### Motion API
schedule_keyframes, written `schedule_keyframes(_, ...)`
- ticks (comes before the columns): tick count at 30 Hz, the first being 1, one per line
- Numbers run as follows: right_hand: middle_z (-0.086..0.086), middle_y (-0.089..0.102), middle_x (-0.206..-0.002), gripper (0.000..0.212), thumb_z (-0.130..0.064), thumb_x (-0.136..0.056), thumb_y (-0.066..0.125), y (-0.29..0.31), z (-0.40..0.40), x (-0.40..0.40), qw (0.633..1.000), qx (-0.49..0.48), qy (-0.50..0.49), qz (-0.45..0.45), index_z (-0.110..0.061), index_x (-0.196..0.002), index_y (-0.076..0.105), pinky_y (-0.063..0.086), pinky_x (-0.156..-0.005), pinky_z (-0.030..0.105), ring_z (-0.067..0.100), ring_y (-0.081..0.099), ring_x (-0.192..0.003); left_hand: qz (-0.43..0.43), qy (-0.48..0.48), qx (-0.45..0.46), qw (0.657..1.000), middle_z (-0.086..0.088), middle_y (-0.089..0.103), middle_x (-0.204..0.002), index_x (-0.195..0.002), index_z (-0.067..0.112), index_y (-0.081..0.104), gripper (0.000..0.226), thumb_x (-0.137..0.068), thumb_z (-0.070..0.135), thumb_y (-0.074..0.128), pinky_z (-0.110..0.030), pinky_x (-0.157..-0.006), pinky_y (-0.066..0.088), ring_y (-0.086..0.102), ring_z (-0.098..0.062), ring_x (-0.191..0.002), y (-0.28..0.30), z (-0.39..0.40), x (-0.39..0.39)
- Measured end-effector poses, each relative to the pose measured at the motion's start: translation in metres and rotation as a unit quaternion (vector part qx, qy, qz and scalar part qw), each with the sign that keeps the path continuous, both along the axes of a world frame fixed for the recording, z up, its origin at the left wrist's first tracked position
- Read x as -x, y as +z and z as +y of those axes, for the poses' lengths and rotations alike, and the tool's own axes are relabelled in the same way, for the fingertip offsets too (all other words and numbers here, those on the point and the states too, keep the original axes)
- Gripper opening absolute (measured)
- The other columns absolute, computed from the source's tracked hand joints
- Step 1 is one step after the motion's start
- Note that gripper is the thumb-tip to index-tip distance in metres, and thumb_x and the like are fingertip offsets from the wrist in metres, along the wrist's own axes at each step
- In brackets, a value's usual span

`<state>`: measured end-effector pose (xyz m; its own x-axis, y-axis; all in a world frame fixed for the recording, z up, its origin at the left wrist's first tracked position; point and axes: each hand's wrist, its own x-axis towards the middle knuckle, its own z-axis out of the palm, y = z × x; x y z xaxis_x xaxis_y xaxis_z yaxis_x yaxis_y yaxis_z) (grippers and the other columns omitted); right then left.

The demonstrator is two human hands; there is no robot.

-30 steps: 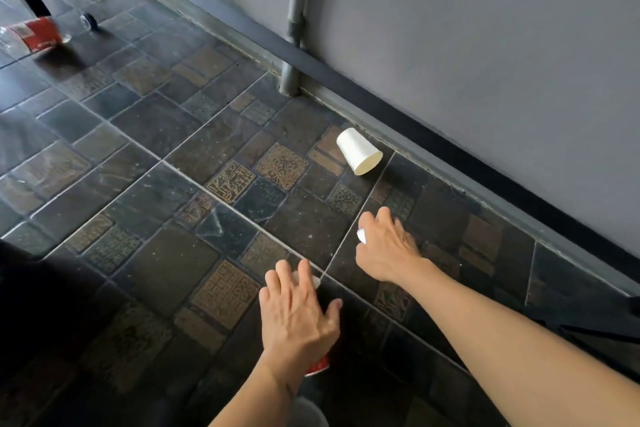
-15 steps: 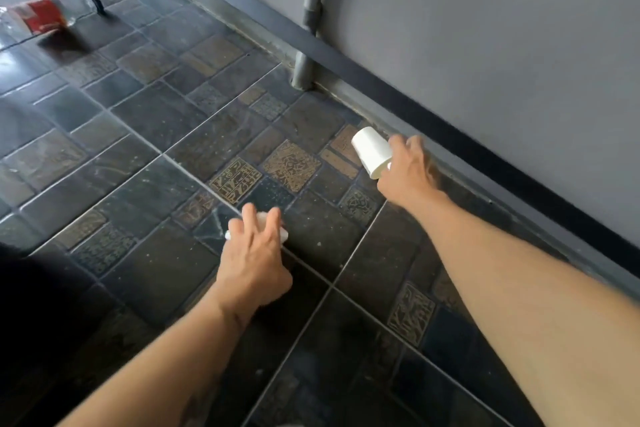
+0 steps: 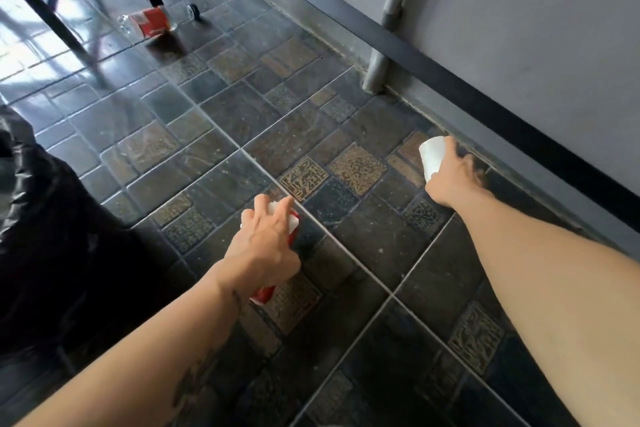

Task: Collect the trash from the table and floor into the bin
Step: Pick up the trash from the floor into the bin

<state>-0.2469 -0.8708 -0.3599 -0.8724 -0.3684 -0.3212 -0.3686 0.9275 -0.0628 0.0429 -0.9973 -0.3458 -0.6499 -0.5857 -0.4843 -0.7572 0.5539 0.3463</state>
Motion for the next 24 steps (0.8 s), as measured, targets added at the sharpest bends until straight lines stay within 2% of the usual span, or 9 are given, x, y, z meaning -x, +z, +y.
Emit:
schedule_keyframes(3, 0.027, 0.036, -0.142, 0.079, -0.019, -0.086, 0.067, 0.009, -0.001, -0.011, 0.999, 0.044, -0.001, 0.006, -0.023, -0.147, 0.016, 0.044, -0.097, 0.055, 0.050, 0.041, -0.129, 0.007, 0.003, 0.003, 1.000, -0.007, 0.028, -0.142, -0.152, 0.031, 0.022, 0.087, -0.077, 0.024, 0.067, -0.045, -0.095, 0.049, 0.039, -0.033, -0.126, 0.004, -0.007, -0.006)
schedule_keyframes(6, 0.022, 0.039, -0.140, 0.069, -0.018, -0.088, 0.060, 0.021, -0.005, -0.029, 0.994, 0.102, 0.016, -0.022, -0.025, -0.146, 0.023, 0.047, -0.094, 0.054, 0.044, 0.045, -0.125, 0.025, 0.013, 0.018, 0.999, -0.008, 0.029, -0.144, -0.153, 0.030, 0.023, 0.086, -0.078, 0.024, 0.066, -0.045, -0.094, 0.049, 0.040, -0.032, -0.125, 0.018, -0.018, -0.008)
schedule_keyframes(9, 0.016, 0.039, -0.144, 0.069, -0.011, -0.091, 0.054, 0.044, -0.021, -0.052, 0.977, 0.181, 0.048, -0.099, -0.030, -0.149, 0.022, 0.049, -0.087, 0.045, 0.033, 0.047, -0.115, 0.048, 0.010, 0.045, 0.998, -0.009, 0.031, -0.144, -0.153, 0.029, 0.025, 0.082, -0.082, 0.030, 0.067, -0.046, -0.097, 0.047, 0.042, -0.031, -0.124, 0.044, -0.033, -0.008)
schedule_keyframes(11, 0.013, 0.042, -0.143, 0.068, -0.013, -0.093, 0.053, 0.072, -0.038, -0.069, 0.964, 0.218, 0.078, -0.129, -0.032, -0.150, 0.022, 0.045, -0.079, 0.037, 0.027, 0.045, -0.105, 0.067, 0.017, 0.058, 0.996, -0.008, 0.032, -0.142, -0.153, 0.029, 0.026, 0.087, -0.078, 0.032, 0.072, -0.046, -0.097, 0.048, 0.043, -0.031, -0.123, 0.071, -0.044, -0.008)
schedule_keyframes(15, 0.004, 0.046, -0.123, 0.064, -0.019, -0.091, 0.055, 0.146, -0.083, -0.105, 0.941, 0.262, 0.146, -0.157, -0.030, -0.148, 0.030, 0.038, -0.081, 0.031, 0.026, 0.047, -0.102, 0.166, 0.078, 0.049, 0.982, -0.003, 0.034, -0.136, -0.150, 0.031, 0.031, 0.084, -0.074, 0.021, 0.066, -0.042, -0.095, 0.049, 0.045, -0.028, -0.119, 0.139, -0.067, -0.019)
schedule_keyframes(18, 0.004, 0.056, -0.119, 0.064, -0.023, -0.086, 0.061, 0.191, -0.121, -0.139, 0.917, 0.293, 0.191, -0.192, -0.031, -0.145, 0.035, 0.040, -0.079, 0.030, 0.025, 0.054, -0.094, 0.245, 0.131, 0.040, 0.960, 0.000, 0.035, -0.128, -0.148, 0.033, 0.034, 0.082, -0.073, 0.018, 0.065, -0.046, -0.091, 0.055, 0.049, -0.025, -0.111, 0.189, -0.083, -0.048)
schedule_keyframes(21, 0.007, 0.060, -0.121, 0.065, -0.026, -0.086, 0.064, 0.227, -0.156, -0.183, 0.888, 0.322, 0.227, -0.237, -0.033, -0.144, 0.037, 0.046, -0.073, 0.030, 0.021, 0.060, -0.091, 0.308, 0.176, 0.054, 0.933, 0.001, 0.034, -0.125, -0.150, 0.031, 0.034, 0.082, -0.076, 0.019, 0.067, -0.031, -0.077, 0.055, 0.048, -0.021, -0.108, 0.232, -0.097, -0.095)
schedule_keyframes(23, 0.005, 0.060, -0.120, 0.066, -0.026, -0.085, 0.066, 0.244, -0.177, -0.218, 0.867, 0.338, 0.240, -0.276, -0.031, -0.145, 0.038, 0.050, -0.074, 0.032, 0.023, 0.062, -0.093, 0.314, 0.211, 0.086, 0.922, 0.000, 0.035, -0.126, -0.149, 0.030, 0.036, 0.079, -0.078, 0.017, 0.068, -0.019, -0.068, 0.045, 0.046, -0.019, -0.108, 0.249, -0.107, -0.135)
schedule_keyframes(24, 0.007, 0.061, -0.120, 0.067, -0.026, -0.084, 0.066, 0.250, -0.186, -0.236, 0.852, 0.349, 0.240, -0.309, -0.031, -0.145, 0.038, 0.053, -0.071, 0.034, 0.025, 0.064, -0.092, 0.308, 0.238, 0.098, 0.916, -0.001, 0.035, -0.126, -0.148, 0.030, 0.037, 0.077, -0.080, 0.013, 0.068, -0.017, -0.066, 0.042, 0.046, -0.020, -0.108, 0.253, -0.111, -0.157)
